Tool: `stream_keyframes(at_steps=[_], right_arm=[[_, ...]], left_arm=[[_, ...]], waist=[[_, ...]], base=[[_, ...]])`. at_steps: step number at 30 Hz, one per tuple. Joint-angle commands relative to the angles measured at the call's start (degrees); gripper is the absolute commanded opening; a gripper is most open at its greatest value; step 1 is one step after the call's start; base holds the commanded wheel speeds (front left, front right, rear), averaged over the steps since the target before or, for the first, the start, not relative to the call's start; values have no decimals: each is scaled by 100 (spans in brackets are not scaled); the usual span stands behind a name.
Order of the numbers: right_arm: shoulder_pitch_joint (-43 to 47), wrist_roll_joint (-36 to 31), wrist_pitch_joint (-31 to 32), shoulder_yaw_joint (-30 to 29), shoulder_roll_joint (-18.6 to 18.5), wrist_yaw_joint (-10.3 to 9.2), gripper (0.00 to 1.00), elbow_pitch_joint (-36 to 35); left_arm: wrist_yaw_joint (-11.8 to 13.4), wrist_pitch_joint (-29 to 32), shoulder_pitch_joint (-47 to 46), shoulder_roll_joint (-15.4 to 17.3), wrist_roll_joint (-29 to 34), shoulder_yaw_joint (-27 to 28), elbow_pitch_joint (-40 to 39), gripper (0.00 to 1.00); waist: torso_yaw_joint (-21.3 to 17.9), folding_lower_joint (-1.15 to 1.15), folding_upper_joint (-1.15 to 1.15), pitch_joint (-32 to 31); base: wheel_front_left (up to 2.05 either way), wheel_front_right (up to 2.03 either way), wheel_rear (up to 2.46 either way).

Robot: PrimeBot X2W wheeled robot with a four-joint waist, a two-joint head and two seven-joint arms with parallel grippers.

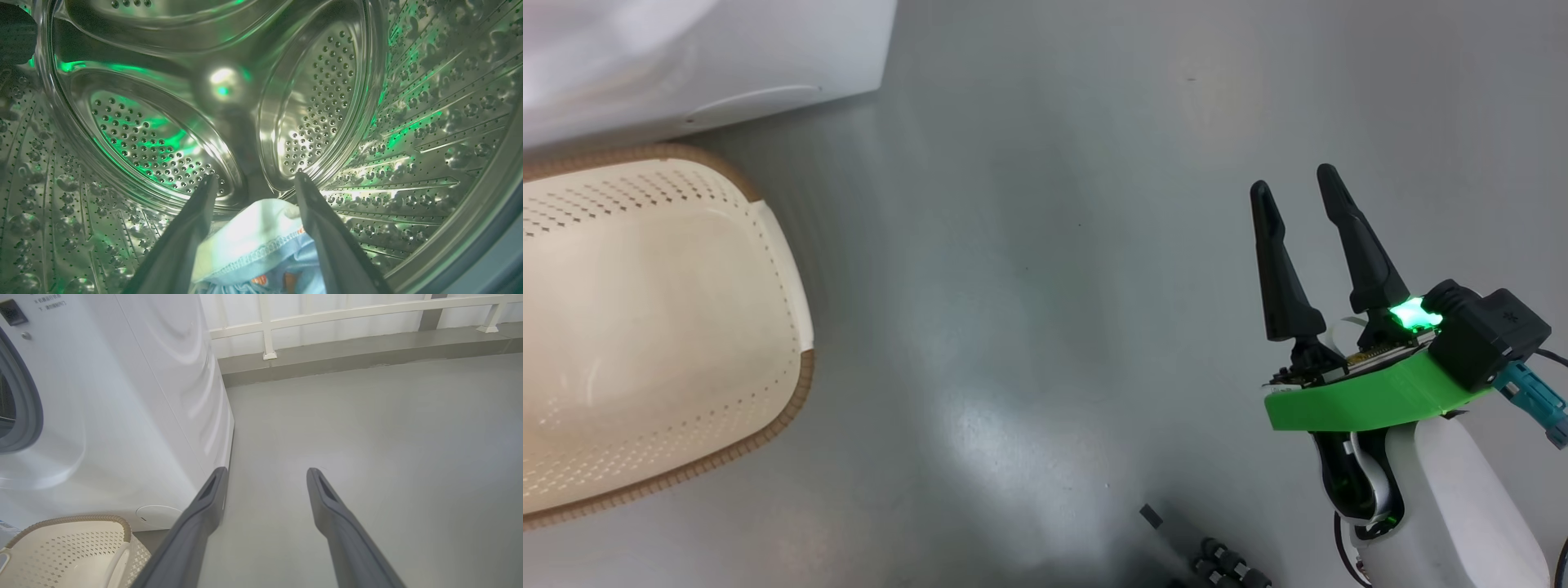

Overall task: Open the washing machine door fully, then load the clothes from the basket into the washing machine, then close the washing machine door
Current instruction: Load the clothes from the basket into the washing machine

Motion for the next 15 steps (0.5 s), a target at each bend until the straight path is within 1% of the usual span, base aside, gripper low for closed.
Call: stream_keyframes(at_steps=[1, 10, 12, 13, 15], right_arm=[[77, 51, -28, 116, -24, 24, 100, -117], [56, -23, -28, 92, -24, 24, 100, -92], [63, -83, -28, 66, -24, 24, 100, -88], [63, -83, -28, 66, -24, 24, 100, -88], [65, -159, -28, 18, -24, 24, 100, -75]], left_arm=[[-28, -30, 146, 212, 75, 111, -210, 100], [-119, -30, 453, -50, 145, 379, -348, 100], [-142, -30, 718, -181, 145, 516, -474, 100], [-142, -30, 718, -181, 145, 516, -474, 100], [-162, -30, 1047, -325, 139, 648, -612, 100]], waist=[[25, 0, 0, -24], [149, 0, 0, -182], [214, 0, 0, -280], [214, 0, 0, -280], [292, 0, 0, -409]], base=[[0, 0, 0], [0, 0, 0], [0, 0, 0], [0, 0, 0], [0, 0, 0]])
